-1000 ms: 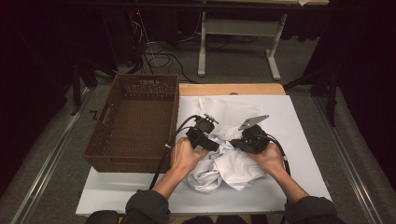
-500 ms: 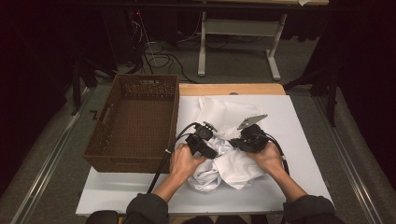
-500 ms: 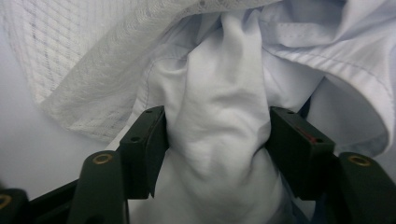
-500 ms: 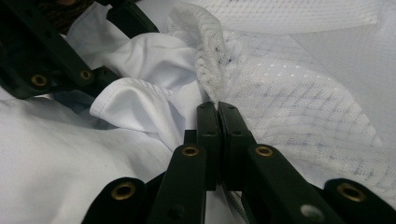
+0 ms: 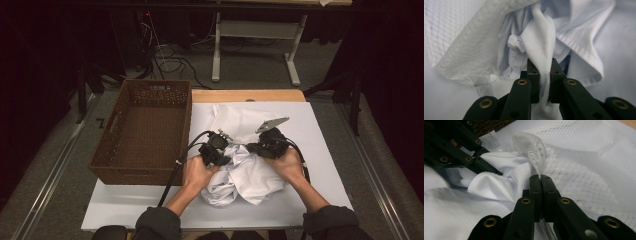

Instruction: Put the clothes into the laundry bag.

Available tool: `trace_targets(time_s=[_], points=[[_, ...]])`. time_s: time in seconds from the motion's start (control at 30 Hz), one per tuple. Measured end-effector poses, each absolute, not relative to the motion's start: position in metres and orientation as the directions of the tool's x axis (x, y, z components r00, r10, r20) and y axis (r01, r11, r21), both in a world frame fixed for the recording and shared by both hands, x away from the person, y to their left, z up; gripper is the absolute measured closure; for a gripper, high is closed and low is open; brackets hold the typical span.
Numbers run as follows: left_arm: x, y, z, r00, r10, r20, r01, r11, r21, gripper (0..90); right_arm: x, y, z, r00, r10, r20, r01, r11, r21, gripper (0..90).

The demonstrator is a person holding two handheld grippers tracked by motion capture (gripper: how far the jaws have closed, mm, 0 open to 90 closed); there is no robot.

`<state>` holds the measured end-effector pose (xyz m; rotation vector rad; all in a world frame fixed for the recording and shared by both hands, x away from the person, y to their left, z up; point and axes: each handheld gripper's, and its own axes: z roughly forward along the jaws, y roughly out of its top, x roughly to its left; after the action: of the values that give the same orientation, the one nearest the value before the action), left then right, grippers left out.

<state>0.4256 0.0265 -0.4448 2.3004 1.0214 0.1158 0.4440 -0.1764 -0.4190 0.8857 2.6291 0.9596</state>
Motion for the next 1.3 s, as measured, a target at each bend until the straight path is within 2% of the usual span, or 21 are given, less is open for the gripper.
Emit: trace_targets(time_s=[0.23, 0.43, 0.6, 0.77, 0.9, 0.97, 1.07, 1.13, 1.3], points=[[0.407, 0.026, -0.421, 0.763, 0.623, -0.174, 0.560, -0.502, 0.659, 84.6, 0.442, -0.171, -0.408, -0.804, 0.594, -0.011, 0.445, 0.614, 0.652, 89.5], [0.406, 0.009, -0.411, 0.797, 0.585, -0.148, 0.510, -0.522, 0.683, 84.9, 0.441, -0.165, -0.406, -0.803, 0.596, -0.021, 0.438, 0.612, 0.658, 89.5], [0.424, -0.002, -0.424, 0.755, 0.640, -0.142, 0.559, -0.516, 0.649, 85.4, 0.437, -0.167, -0.403, -0.818, 0.575, -0.016, 0.414, 0.608, 0.677, 89.6], [0.451, 0.000, -0.438, 0.661, 0.735, -0.149, 0.639, -0.447, 0.626, 85.5, 0.427, -0.165, -0.402, -0.840, 0.542, -0.025, 0.387, 0.631, 0.673, 89.6], [0.455, 0.000, -0.443, 0.644, 0.752, -0.141, 0.652, -0.443, 0.615, 83.7, 0.424, -0.165, -0.408, -0.839, 0.543, -0.028, 0.396, 0.645, 0.654, 89.6], [0.453, 0.001, -0.442, 0.650, 0.748, -0.136, 0.648, -0.452, 0.613, 77.2, 0.426, -0.166, -0.413, -0.837, 0.547, -0.030, 0.401, 0.650, 0.645, 89.6], [0.447, 0.003, -0.438, 0.661, 0.738, -0.138, 0.654, -0.475, 0.589, 59.5, 0.429, -0.168, -0.421, -0.830, 0.556, -0.037, 0.415, 0.660, 0.626, 89.5], [0.440, 0.004, -0.436, 0.668, 0.733, -0.132, 0.652, -0.489, 0.580, 51.7, 0.431, -0.169, -0.426, -0.824, 0.566, -0.029, 0.431, 0.660, 0.616, 89.5], [0.426, 0.012, -0.428, 0.678, 0.728, -0.102, 0.645, -0.522, 0.559, 43.4, 0.437, -0.172, -0.431, -0.808, 0.589, -0.028, 0.455, 0.653, 0.605, 89.5]])
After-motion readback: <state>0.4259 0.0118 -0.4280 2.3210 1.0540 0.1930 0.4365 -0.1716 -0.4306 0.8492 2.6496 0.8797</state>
